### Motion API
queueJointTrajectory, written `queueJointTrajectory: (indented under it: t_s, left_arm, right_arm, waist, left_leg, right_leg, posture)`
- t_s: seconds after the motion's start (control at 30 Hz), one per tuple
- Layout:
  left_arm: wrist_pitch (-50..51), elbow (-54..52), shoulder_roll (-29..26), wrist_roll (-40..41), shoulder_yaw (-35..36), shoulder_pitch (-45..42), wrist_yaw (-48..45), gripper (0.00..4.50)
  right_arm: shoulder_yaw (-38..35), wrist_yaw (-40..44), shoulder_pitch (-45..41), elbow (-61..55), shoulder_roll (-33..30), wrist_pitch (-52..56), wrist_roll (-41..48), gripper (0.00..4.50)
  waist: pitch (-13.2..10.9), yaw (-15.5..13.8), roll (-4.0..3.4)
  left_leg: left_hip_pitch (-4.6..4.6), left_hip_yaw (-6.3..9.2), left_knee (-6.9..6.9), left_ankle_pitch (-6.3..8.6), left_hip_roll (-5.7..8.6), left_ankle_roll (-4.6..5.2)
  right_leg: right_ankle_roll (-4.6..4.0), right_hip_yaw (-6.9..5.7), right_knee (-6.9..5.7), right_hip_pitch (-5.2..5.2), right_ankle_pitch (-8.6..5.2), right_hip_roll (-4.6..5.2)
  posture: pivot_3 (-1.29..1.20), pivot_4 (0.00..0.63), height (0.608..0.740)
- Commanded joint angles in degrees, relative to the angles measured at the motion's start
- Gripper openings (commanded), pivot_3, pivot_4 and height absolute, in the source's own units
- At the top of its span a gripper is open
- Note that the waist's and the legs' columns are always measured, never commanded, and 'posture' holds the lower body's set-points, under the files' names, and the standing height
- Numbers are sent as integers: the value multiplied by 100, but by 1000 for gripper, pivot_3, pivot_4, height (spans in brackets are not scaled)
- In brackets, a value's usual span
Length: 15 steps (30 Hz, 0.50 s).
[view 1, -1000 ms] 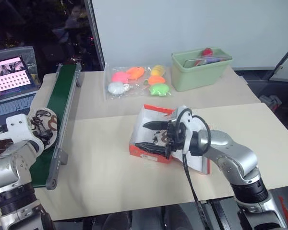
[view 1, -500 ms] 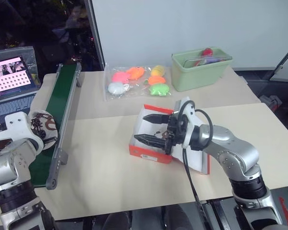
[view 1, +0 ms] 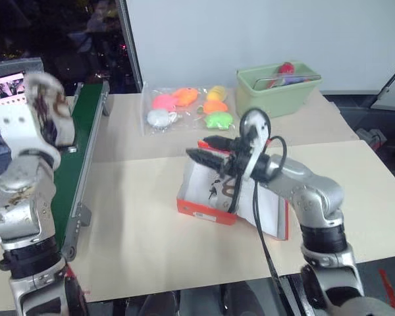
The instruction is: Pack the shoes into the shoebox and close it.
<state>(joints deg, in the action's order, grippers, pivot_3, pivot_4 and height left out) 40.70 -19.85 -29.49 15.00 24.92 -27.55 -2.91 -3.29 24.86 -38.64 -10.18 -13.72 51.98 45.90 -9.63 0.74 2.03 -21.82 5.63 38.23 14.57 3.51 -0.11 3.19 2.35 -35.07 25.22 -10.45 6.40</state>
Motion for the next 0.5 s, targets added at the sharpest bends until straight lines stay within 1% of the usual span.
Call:
queueJointTrajectory:
  t_s: [0.03, 0.13, 0.23, 0.4, 0.5]
  left_arm:
    - [237, -600, 412, 750, -410, -205, -415, 170]
    - [692, -889, 799, 1467, -560, -262, -630, 170]
    - [1326, -1140, 1337, 2401, -693, -212, -648, 170]
    - [1697, -1180, 1502, 3019, -837, -347, -645, 170]
    - [1744, -1151, 1466, 3149, -967, -399, -660, 170]
  right_arm:
    - [-932, -861, -551, 629, 468, 689, 1000, 4500]
    - [-1262, -1219, -789, 953, 658, 982, 1360, 4500]
    - [-1509, -1478, -1032, 1337, 779, 1111, 1645, 4500]
    - [-1461, -1539, -1185, 1579, 764, 1110, 1575, 4500]
    - [-1480, -1599, -1199, 1610, 820, 1113, 1639, 4500]
  waist:
    - [0, 4, 0]
    - [0, 23, 0]
    - [-1, 69, -1]
    - [-1, 195, -2]
    - [-2, 210, -3]
  left_leg:
    - [-6, 0, 0, 0, 0, 0]
    - [-27, 1, 0, 1, 0, 4]
    - [-38, 0, 1, 1, 1, 5]
    - [-34, -5, 3, 0, 1, 6]
    - [-17, -9, 3, 1, -1, 6]
  right_leg:
    - [0, 0, -1, 3, 0, 0]
    - [-1, -3, -6, 17, 2, -2]
    - [-1, -3, -8, 30, 2, -10]
    - [-2, -1, -24, 32, 2, -17]
    - [-2, 1, -18, 18, 2, -20]
  posture:
    - [0, 150, 740]
    - [0, 150, 740]
    - [0, 150, 740]
    - [0, 150, 740]
    - [0, 150, 740]
